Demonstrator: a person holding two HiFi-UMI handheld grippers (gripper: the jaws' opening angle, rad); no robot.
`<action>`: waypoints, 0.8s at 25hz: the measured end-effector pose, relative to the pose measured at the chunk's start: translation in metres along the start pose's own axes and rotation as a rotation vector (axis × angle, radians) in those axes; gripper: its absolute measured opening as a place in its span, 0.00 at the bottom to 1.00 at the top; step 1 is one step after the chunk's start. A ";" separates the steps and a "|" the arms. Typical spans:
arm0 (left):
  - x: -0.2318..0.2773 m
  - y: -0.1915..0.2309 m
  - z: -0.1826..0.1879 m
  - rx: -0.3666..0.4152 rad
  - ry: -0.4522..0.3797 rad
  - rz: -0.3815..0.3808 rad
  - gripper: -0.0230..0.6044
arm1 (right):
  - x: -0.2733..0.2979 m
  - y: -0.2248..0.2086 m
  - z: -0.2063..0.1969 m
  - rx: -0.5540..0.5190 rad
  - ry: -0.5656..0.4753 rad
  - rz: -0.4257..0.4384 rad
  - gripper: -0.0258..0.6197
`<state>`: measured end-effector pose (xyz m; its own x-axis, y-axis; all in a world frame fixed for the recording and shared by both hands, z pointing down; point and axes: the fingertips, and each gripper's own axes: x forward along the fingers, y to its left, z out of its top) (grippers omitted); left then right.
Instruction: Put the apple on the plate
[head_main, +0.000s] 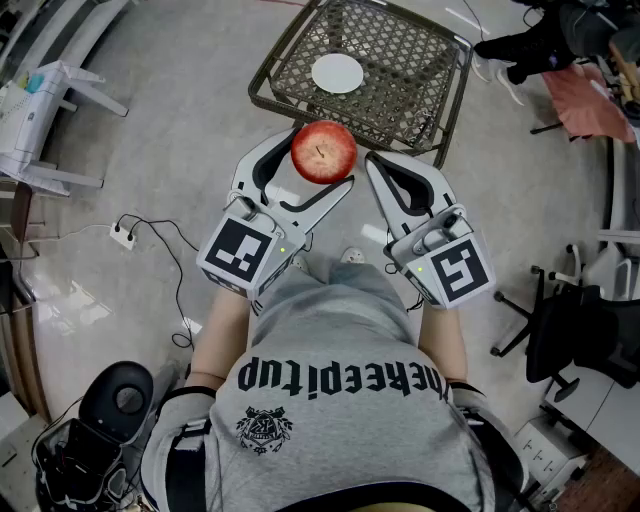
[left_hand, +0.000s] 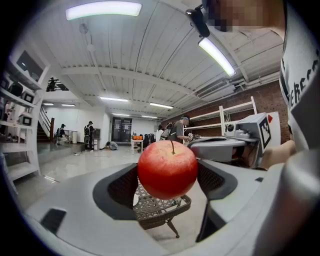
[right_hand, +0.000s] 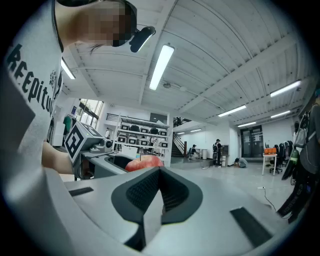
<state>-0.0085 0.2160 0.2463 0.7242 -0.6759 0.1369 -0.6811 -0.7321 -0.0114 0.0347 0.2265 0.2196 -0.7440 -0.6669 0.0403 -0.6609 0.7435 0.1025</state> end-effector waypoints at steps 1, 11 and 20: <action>0.000 -0.002 0.000 -0.002 -0.002 0.003 0.67 | -0.002 0.001 0.000 -0.001 0.002 0.004 0.03; 0.014 -0.021 0.001 0.003 0.006 0.019 0.67 | -0.020 -0.010 -0.007 -0.003 0.007 0.024 0.03; 0.037 -0.031 0.004 -0.018 0.000 0.064 0.67 | -0.033 -0.033 -0.012 0.033 -0.018 0.084 0.04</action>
<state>0.0396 0.2130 0.2478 0.6792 -0.7212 0.1363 -0.7278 -0.6858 -0.0028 0.0829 0.2234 0.2265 -0.7985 -0.6012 0.0291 -0.5986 0.7983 0.0666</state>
